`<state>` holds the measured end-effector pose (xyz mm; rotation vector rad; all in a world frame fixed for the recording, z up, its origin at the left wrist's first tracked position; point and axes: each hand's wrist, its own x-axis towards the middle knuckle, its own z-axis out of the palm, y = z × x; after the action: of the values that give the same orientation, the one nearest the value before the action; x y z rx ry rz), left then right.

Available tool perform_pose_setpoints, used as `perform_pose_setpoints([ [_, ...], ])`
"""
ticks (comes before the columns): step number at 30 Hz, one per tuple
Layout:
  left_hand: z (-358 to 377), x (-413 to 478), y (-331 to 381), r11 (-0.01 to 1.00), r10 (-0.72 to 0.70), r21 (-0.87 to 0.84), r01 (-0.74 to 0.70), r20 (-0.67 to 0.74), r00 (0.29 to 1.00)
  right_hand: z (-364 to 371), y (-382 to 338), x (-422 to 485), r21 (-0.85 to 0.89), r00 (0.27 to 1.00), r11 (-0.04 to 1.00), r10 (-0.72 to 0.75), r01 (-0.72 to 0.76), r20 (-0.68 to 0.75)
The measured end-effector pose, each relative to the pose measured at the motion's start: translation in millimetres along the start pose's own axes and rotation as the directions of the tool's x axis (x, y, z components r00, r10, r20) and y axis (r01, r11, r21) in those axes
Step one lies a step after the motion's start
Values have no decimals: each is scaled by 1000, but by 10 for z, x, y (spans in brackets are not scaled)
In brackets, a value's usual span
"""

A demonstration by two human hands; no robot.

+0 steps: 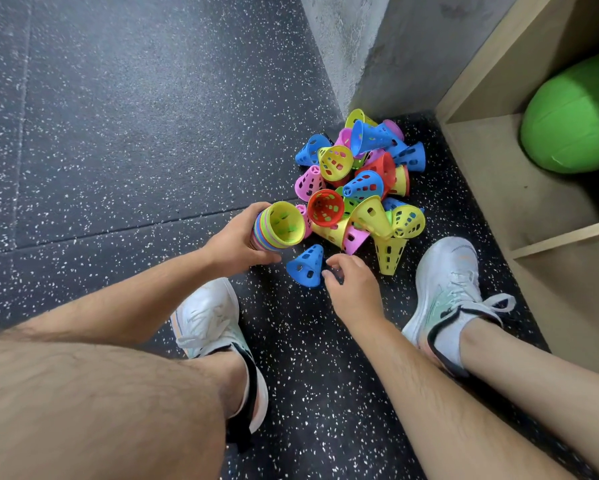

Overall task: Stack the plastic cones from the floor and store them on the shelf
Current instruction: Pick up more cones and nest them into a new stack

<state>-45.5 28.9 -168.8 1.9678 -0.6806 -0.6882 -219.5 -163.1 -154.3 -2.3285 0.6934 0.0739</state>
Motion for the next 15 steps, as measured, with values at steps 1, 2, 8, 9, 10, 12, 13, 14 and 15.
perform_pose_setpoints([
  [1, -5, -2, 2, 1000, -3, -20, 3, -2, 1000, -1, -11, 20, -2, 1000, 1000, 3, -3, 5],
  [2, -7, 0, 0, 999, -8, -43, 8, -4, 1000, -1, -22, 35, 0, 1000, 1000, 4, -4, 18],
  [8, -16, 11, -42, 991, -17, -130, 16, -7, 1000, 165, -137, 90, -18, 995, 998, -62, 64, 82],
  [9, -16, 10, -46, 991, -15, -135, 14, -5, 1000, 208, -160, 107, -31, 994, 996, -75, 78, 84],
  [10, -14, 10, -53, 990, -16, -142, 15, -5, 1000, 242, -182, 131, -44, 993, 995, -84, 87, 77],
  [12, -11, 6, -65, 987, -24, -159, 22, -10, 1000, 268, -220, 182, -67, 996, 995, -67, 71, 54],
  [13, -12, 4, -74, 986, -29, -165, 26, -14, 999, 253, -241, 199, -71, 998, 996, -47, 50, 43],
  [14, -15, 1, -78, 985, -30, -171, 27, -17, 999, 227, -256, 214, -69, 999, 997, -30, 32, 26],
  [15, -21, -3, -79, 984, -31, -178, 27, -17, 999, 195, -264, 230, -59, 1000, 998, -14, 15, 7],
])
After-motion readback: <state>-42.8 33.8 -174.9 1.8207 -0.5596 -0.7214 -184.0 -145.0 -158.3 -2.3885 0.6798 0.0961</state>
